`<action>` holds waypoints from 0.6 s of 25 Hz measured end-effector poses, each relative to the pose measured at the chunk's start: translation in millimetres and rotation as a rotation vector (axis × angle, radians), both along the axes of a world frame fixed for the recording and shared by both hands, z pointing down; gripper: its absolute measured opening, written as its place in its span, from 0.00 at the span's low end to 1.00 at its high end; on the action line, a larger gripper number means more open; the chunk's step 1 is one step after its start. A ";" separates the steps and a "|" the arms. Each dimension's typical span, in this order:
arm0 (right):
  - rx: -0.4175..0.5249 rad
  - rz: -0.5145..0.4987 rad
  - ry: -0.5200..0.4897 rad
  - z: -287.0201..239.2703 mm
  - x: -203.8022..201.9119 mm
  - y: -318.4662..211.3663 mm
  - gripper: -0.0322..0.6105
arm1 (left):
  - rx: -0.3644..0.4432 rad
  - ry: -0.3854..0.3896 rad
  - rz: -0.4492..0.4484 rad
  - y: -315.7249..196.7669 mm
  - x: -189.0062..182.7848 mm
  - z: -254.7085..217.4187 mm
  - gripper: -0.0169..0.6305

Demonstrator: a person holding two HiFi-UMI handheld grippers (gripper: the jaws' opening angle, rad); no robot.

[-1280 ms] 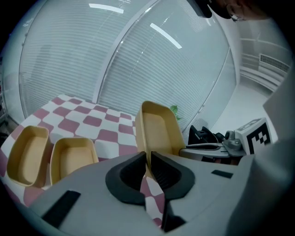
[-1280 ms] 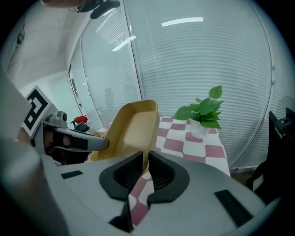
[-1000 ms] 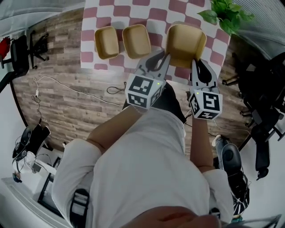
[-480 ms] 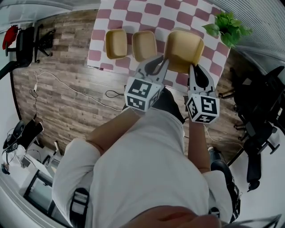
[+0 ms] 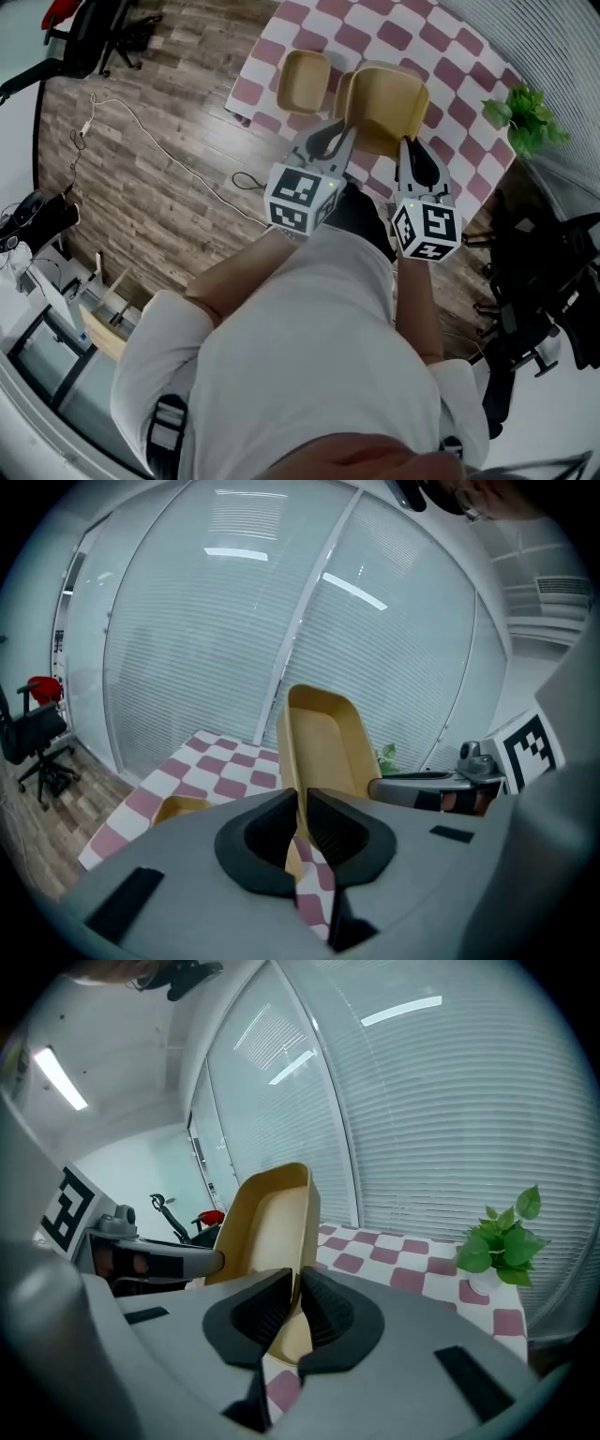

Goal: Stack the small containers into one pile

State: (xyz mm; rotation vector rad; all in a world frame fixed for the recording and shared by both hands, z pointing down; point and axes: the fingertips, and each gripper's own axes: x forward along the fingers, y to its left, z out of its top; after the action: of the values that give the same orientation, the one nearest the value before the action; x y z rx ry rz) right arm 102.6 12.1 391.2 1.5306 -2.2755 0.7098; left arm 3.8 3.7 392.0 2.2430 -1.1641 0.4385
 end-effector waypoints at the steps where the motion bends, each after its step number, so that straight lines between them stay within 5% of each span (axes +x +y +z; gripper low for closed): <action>1: 0.001 -0.005 0.003 -0.3 -3.9 -2.1 0.13 | 0.000 0.000 -0.004 -1.5 -4.0 -0.1 0.12; 15: -0.119 0.005 0.006 54.4 -21.1 -3.4 0.13 | -0.111 -0.035 0.034 -3.9 -21.7 57.2 0.11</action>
State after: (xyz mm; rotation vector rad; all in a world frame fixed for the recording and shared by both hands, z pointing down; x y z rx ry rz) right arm 81.5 8.7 445.6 1.4823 -2.1831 0.8254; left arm -17.9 -0.2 449.1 2.1699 -1.0931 0.5442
